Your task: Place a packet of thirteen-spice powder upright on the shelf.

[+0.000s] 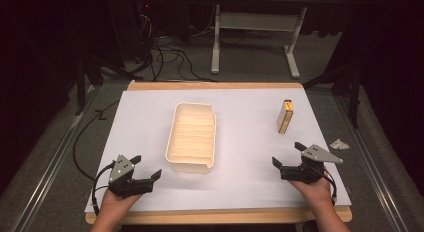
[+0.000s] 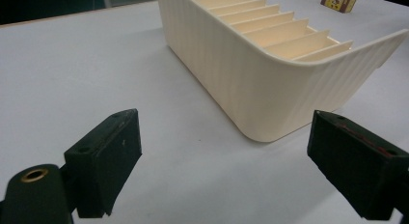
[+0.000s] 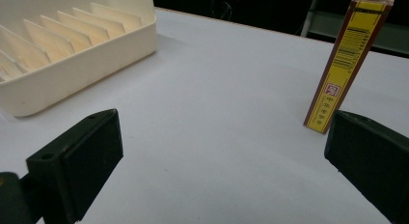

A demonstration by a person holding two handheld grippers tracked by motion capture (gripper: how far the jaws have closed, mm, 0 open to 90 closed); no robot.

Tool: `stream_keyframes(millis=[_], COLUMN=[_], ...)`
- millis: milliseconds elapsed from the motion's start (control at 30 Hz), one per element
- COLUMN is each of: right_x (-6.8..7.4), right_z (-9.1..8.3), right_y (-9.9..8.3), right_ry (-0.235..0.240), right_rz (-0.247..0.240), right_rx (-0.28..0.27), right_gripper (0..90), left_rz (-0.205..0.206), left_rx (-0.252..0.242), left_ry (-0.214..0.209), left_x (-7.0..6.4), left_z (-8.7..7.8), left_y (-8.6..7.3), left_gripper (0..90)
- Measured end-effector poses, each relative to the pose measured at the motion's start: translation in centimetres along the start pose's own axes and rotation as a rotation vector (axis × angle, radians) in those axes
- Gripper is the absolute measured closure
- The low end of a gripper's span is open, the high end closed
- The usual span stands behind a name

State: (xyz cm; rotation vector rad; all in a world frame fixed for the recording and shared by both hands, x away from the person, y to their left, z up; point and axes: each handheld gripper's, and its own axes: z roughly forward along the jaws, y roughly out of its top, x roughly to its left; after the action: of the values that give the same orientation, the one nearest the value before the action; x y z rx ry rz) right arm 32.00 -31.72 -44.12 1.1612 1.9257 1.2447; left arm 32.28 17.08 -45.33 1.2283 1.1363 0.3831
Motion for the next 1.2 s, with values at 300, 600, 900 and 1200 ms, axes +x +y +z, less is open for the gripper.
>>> stream_keyframes(millis=[300, 600, 900, 1200], right_x=[-0.4, -0.5, -0.7, -1.1], right_z=[0.2, 0.3, 0.2, -0.4], right_y=[-0.3, -0.4, -0.4, -0.4], right_ry=[-0.007, -0.002, -0.007, -0.032], right_rz=[0.017, 0.018, 0.014, 0.028], right_rx=[0.009, 0.021, 0.017, -0.010], right_gripper=[0.2, 0.2, 0.2, 0.2], left_rz=[0.002, -0.001, -0.009, -0.041], left_rx=[0.006, 0.008, 0.011, 0.002], left_ry=[0.004, 0.009, 0.005, -0.002], left_x=[0.2, 0.3, 0.3, 0.6], left_z=[0.0, 0.2, 0.3, 0.5], left_y=[0.0, -0.1, -0.1, 0.3], left_gripper=[12.6, 12.6, 12.5, 13.9])
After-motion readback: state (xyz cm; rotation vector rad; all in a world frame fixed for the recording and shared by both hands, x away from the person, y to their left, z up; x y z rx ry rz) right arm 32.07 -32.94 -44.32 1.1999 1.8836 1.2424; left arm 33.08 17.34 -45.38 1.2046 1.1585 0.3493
